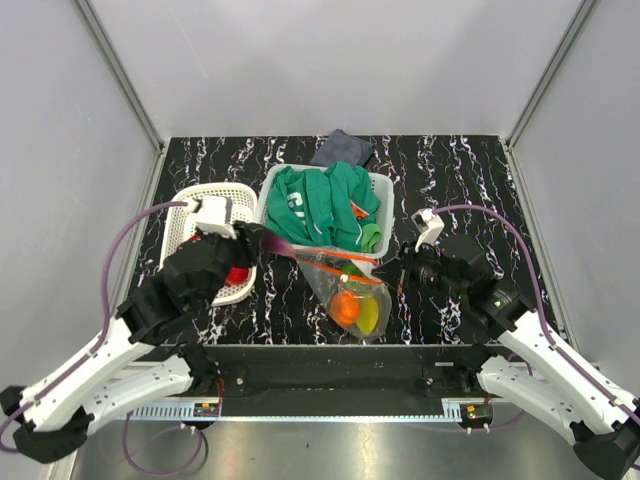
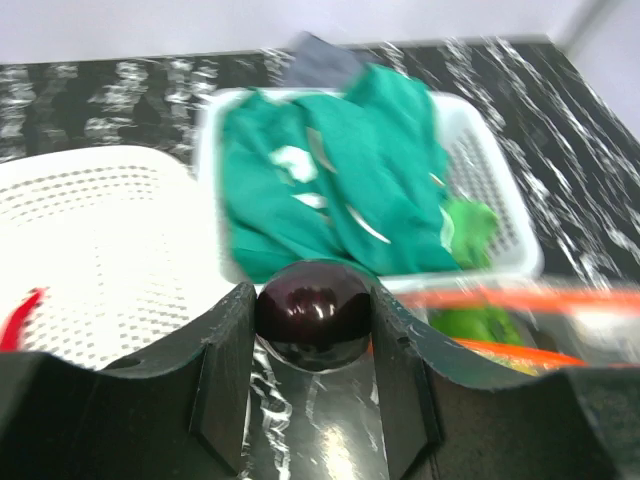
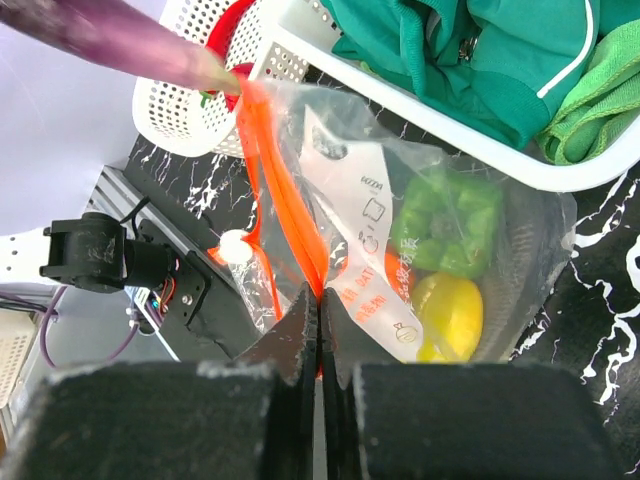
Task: Open the zip-top bag and remove the fake food
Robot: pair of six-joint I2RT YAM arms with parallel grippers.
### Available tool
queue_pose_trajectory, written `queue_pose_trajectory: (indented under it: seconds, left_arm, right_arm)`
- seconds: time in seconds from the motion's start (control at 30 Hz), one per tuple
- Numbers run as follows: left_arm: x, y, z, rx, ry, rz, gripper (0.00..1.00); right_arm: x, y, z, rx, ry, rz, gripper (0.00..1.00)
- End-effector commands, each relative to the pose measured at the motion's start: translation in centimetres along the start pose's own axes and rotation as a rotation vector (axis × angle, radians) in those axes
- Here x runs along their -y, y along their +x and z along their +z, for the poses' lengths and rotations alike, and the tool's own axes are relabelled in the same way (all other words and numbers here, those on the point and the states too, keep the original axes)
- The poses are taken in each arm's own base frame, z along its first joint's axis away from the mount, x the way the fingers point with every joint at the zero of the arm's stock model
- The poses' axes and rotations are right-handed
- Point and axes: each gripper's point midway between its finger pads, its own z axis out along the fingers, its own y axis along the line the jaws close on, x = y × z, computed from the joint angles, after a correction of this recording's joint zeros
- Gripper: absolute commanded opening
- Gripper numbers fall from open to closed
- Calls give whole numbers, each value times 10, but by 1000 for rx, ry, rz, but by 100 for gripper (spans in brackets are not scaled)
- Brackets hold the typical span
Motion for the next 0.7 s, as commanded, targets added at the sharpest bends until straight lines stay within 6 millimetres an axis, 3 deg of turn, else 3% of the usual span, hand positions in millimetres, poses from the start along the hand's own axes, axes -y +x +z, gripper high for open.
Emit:
queue_pose_trajectory:
  seconds: [0.0,0.07,0.17,0.23,0.43,0.47,0.57,0.67]
  left_arm:
    - [-67,-25,-14,64,-255,27,0]
    - [-69,-30,-18,79,-240,-1,0]
    - [-43,-35,-20,102,-73,-27,0]
    - [-54,-26,-19,67,-141,-41,0]
    - [-116,10,-7,-78,-518,14,0]
    - [-136,13,-9,-89,-606,-8,0]
    - [-169,13,-9,-54,-728,-149,0]
    - [-177,18,-2,-21,-699,-277,0]
  right_arm:
    - [-1,-5,0,20,1,-29,0]
    - [-1,-5,1,17,2,-27,0]
    - [-2,-5,2,12,0,-27,0]
    - [-3,-7,1,15,-4,-26,0]
    - [-10,-16,-2,33,-20,-39,0]
    - [-11,-17,-2,32,-21,-42,0]
    - [-12,-14,0,11,-28,-38,0]
    - [-11,-11,1,6,-30,-28,0]
